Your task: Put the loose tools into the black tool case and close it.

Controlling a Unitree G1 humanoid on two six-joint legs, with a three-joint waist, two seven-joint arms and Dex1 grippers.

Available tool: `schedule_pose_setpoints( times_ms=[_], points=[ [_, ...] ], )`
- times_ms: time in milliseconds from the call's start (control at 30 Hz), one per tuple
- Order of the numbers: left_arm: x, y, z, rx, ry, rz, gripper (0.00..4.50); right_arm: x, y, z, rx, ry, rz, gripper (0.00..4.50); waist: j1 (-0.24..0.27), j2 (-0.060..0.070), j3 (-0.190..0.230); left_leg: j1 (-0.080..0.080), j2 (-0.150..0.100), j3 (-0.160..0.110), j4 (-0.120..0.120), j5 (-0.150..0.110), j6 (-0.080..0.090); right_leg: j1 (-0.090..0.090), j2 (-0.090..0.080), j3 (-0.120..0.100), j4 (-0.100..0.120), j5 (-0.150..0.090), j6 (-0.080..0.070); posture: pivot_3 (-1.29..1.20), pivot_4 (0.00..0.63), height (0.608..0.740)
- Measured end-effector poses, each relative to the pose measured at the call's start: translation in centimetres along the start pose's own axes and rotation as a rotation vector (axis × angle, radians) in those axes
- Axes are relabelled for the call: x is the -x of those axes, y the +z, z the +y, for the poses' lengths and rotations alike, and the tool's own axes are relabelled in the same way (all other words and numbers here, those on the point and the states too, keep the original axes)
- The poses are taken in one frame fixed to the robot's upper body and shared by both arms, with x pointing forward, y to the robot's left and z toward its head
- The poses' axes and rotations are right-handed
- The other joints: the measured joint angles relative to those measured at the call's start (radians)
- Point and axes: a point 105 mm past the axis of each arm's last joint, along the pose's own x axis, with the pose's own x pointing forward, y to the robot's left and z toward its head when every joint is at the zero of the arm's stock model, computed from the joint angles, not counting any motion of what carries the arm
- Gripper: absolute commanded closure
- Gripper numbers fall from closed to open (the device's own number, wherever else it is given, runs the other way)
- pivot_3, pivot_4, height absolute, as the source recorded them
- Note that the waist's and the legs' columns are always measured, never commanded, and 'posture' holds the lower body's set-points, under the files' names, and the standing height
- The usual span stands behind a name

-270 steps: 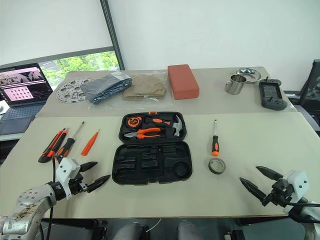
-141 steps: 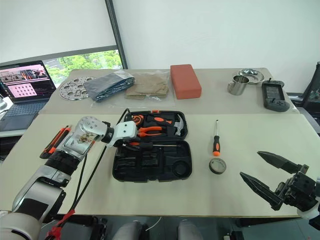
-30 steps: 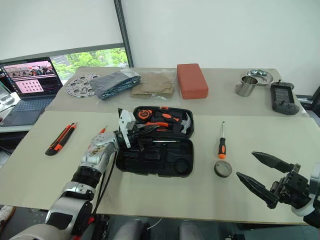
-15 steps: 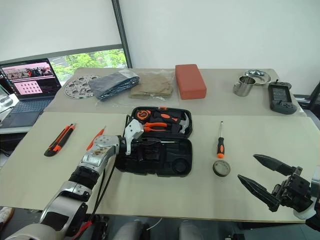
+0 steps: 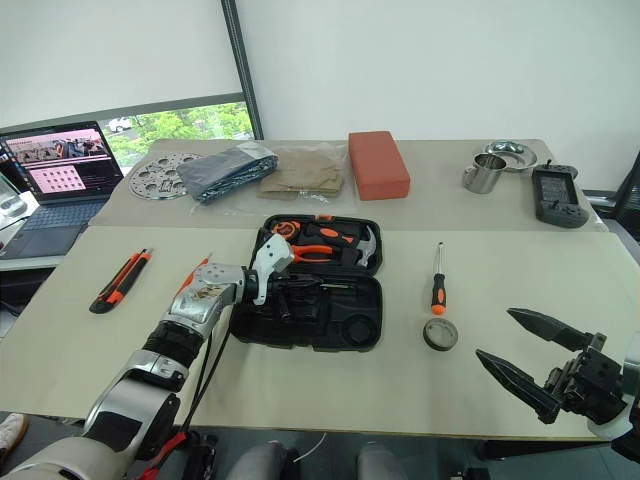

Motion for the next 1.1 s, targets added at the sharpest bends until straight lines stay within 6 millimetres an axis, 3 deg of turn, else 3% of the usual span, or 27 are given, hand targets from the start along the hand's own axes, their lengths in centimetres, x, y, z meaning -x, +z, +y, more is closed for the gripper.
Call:
schedule_pose_setpoints(
  times_ms=[233,367,467,533,700,833,1033,1100],
  points=[
    [2.1,0.7,0.3,0.041,0.048,-0.133,4.48,-1.1,-0.2,-1.1,0.027,-0.02,0.038,0.0,-0.014,-0.001,0.001,-0.003,0.001,0.0,-0.001,0.0,0.0,-0.003,0.001,0.0,0.0,0.002,-0.003,0.0,0.15,0.74],
    [5.8,4.4,0.9,-0.006,0.045,-0.238,4.48,-3.7,-2.2,-4.0,0.049,-0.151,0.185,0.0,-0.024,-0.001,0.003,-0.001,0.001,-0.001,-0.001,0.003,-0.006,-0.006,-0.001,0.0,0.001,0.004,-0.008,0.0,0.15,0.74],
    [8.2,6.7,0.6,-0.066,0.006,-0.25,3.89,-6.2,-2.8,-5.3,0.044,-0.191,0.231,0.0,-0.024,0.001,0.003,-0.001,0.001,-0.001,-0.002,0.004,-0.006,-0.007,0.0,0.0,0.0,0.005,-0.008,0.0,0.15,0.74],
    [9.2,7.8,-0.2,-0.088,-0.045,-0.246,3.13,-7.9,-2.9,-6.2,0.005,-0.213,0.252,0.0,-0.019,0.002,0.004,-0.002,0.001,-0.001,-0.002,0.004,-0.006,-0.006,0.0,-0.001,-0.001,0.005,-0.008,0.0,0.15,0.74],
    [11.2,9.3,-2.2,-0.131,-0.167,-0.194,1.45,-8.9,-4.9,-8.8,-0.076,-0.323,0.477,0.0,-0.004,0.004,0.004,-0.003,0.0,-0.003,-0.002,0.004,-0.006,-0.007,0.0,-0.001,-0.002,0.005,-0.008,0.0,0.15,0.74],
    [13.0,10.0,-3.5,-0.176,-0.247,-0.118,0.08,-10.4,-5.1,-9.8,-0.13,-0.393,0.575,0.0,-0.008,0.006,0.007,-0.004,0.001,-0.003,-0.003,0.004,-0.006,-0.01,0.001,0.0,-0.002,0.005,-0.009,0.0,0.15,0.74],
    [14.2,10.6,-4.7,-0.202,-0.313,-0.077,0.08,-12.0,-6.0,-9.9,-0.239,-0.458,0.673,0.0,-0.006,0.006,0.007,-0.004,0.002,-0.003,-0.003,0.004,-0.005,-0.011,0.002,-0.001,-0.001,0.004,-0.009,0.0,0.15,0.74],
    [14.3,10.6,-4.7,-0.203,-0.312,-0.073,0.0,-12.5,-6.7,-9.5,-0.268,-0.456,0.703,0.5,-0.005,0.006,0.007,-0.004,0.002,-0.003,-0.003,0.004,-0.005,-0.011,0.002,-0.001,-0.001,0.004,-0.009,0.0,0.15,0.74]
  ],
)
